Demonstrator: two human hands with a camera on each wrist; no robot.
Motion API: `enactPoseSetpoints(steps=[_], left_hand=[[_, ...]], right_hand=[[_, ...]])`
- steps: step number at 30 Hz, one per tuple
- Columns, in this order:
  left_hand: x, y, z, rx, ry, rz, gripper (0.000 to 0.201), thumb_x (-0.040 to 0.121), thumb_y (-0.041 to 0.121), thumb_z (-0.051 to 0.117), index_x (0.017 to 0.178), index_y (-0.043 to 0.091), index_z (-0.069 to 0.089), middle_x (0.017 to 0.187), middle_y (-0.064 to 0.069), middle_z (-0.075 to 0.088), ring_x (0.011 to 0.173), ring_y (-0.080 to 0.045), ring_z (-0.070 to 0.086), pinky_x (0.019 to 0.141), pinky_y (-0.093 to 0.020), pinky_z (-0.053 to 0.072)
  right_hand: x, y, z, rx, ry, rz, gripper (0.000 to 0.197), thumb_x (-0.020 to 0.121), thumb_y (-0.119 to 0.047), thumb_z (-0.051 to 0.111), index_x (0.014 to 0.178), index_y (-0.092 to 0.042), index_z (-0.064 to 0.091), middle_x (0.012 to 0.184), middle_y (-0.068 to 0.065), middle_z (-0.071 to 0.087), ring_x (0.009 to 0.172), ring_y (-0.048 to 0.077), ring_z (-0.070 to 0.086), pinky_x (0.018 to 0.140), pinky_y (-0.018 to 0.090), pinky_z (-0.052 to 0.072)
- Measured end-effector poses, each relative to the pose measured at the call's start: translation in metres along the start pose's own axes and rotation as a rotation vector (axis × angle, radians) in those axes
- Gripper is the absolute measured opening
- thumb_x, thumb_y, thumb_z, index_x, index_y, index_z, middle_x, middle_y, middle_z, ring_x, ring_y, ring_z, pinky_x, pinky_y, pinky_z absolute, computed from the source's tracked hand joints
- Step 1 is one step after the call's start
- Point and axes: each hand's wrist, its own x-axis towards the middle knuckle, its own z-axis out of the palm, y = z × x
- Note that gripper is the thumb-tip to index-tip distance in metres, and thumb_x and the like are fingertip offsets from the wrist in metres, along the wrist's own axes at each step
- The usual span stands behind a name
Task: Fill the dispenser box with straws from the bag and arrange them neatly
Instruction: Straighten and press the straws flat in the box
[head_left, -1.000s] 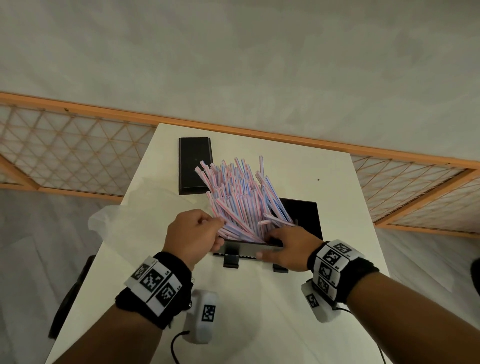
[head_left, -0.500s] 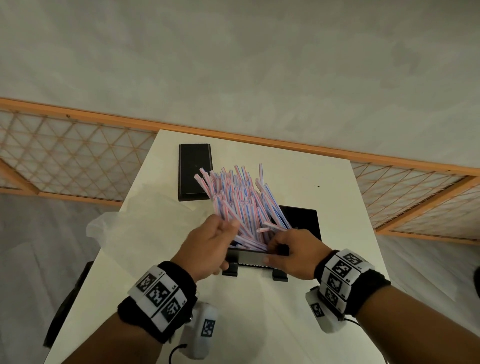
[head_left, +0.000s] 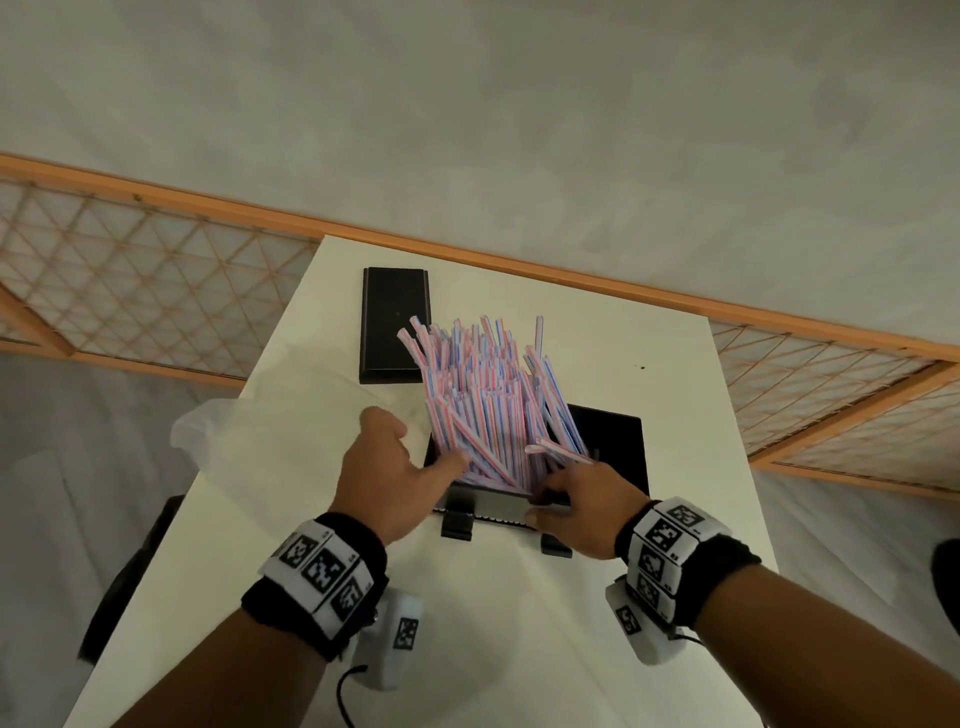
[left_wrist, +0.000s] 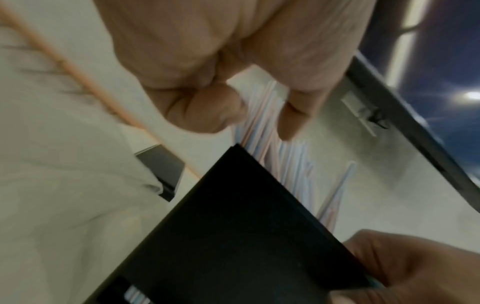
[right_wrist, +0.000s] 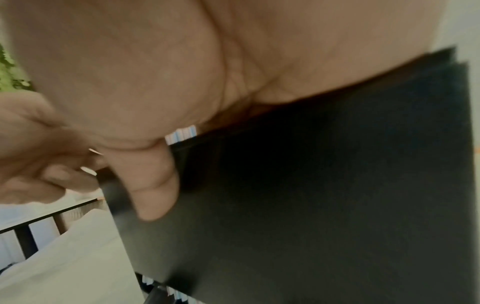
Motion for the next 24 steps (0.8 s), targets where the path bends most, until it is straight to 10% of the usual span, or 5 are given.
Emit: enactPoseSetpoints(steps=[6,10,14,17,24], left_hand=[[0.004,-0.003,0.002,0.117,-0.161,-0.064,0.064,0.064,0.063,0.084,0.099,0.017,0.054,0.088,-0.001,0.067,0.068,-0.018,0.067,0.047,-0.031,0.056],[0.003,-0.003,0.003,0.114,-0.115,-0.052,0.07,0.06,0.06,0.088,0.105,0.023,0.05,0.095,0.007,0.063,0.082,-0.014,0.065,0.066,-0.039,0.061],[-0.003,0.005,0.001,0.143,-0.087,-0.034,0.075,0.059,0.056,0.091,0.106,0.019,0.044,0.089,0.004,0.058,0.082,-0.016,0.062,0.058,-0.025,0.048],[-0.006,0.007,-0.006,0.184,-0.044,-0.029,0.064,0.063,0.055,0.089,0.09,0.017,0.044,0.08,0.001,0.055,0.069,-0.015,0.055,0.053,-0.025,0.038],[-0.029,0.032,-0.023,0.286,-0.179,0.441,0.052,0.071,0.036,0.085,0.054,0.02,0.039,0.046,0.006,0.042,0.052,-0.012,0.046,0.053,-0.018,0.038]], right_hand=[[-0.006,0.009,0.015,-0.007,-0.03,-0.083,0.039,0.095,-0.026,0.056,0.056,-0.025,0.048,0.06,-0.007,0.055,0.062,0.01,0.055,0.063,0.023,0.043],[-0.013,0.009,0.015,-0.003,-0.001,-0.137,0.026,0.089,-0.033,0.058,0.07,-0.017,0.062,0.071,-0.003,0.066,0.077,0.017,0.064,0.073,0.032,0.053],[-0.031,0.004,-0.009,0.055,0.14,-0.095,0.041,0.08,-0.058,0.065,0.079,-0.017,0.07,0.071,-0.002,0.067,0.068,0.011,0.06,0.065,0.025,0.048],[-0.034,0.013,-0.023,0.093,0.285,0.027,0.026,0.081,-0.045,0.072,0.08,-0.019,0.065,0.071,-0.004,0.065,0.068,0.014,0.059,0.066,0.027,0.048],[-0.011,0.005,-0.009,0.061,0.351,-0.042,0.018,0.076,-0.02,0.074,0.093,-0.022,0.07,0.081,-0.006,0.055,0.077,0.019,0.055,0.069,0.031,0.046]])
